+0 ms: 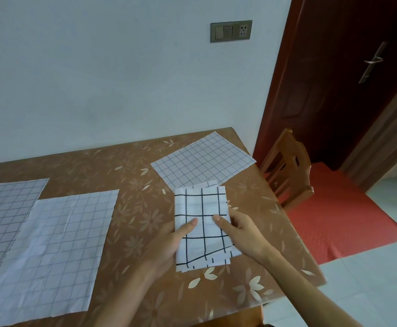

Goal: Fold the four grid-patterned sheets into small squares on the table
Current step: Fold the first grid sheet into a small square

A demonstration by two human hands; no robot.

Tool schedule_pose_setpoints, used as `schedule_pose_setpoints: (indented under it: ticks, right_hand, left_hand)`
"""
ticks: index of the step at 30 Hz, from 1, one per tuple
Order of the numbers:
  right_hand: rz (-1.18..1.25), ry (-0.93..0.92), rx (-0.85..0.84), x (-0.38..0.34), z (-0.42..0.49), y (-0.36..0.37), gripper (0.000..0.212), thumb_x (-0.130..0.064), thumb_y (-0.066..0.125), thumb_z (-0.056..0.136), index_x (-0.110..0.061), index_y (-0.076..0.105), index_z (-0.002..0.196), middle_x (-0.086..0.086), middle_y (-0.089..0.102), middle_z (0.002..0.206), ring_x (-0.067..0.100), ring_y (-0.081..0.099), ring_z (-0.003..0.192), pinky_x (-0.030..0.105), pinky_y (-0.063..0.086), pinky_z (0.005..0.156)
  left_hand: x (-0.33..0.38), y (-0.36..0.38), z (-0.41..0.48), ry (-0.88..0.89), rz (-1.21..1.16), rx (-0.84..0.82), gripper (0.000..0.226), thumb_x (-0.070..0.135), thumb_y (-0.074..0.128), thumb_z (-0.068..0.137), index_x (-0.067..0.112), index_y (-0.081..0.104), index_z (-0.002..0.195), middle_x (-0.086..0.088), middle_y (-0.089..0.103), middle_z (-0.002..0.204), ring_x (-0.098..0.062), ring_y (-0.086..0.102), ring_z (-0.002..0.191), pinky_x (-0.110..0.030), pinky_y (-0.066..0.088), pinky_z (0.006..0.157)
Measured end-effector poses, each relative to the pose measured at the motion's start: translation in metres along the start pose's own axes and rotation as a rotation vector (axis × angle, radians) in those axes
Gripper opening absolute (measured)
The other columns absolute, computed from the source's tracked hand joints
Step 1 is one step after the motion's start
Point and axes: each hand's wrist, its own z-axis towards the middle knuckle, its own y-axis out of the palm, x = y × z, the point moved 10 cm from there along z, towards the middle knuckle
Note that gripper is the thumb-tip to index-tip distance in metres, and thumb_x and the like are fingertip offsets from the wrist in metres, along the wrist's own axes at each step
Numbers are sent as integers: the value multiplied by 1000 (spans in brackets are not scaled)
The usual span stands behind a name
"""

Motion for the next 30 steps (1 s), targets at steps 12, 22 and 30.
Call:
schedule_pose_setpoints:
  ticks: [12,22,30]
  right_hand:
    - [171,137,35,22,-4,18,47,-63,37,96,-33,51,129,-13,68,119,-8,64,102,9,50,78]
    - [137,141,-1,28,0,20,32,-37,55,100,-28,53,130,-7,72,115,12,71,102,37,59,87]
    - [59,151,-35,34,4,14,34,-43,67,90,-17,69,111,-2,77,103,16,74,93,46,60,84]
  left_hand:
    - [8,-21,-6,399,257,455,10,29,62,97,21,63,102,7,71,91,-3,69,81,-13,53,64]
    - [5,-19,0,402,317,336,11,28,57,100,24,66,105,6,74,96,-10,71,87,-30,61,73]
    - [-8,-28,-1,273,289,260,20,32,53,101,23,67,113,9,76,93,-6,72,88,-22,59,70]
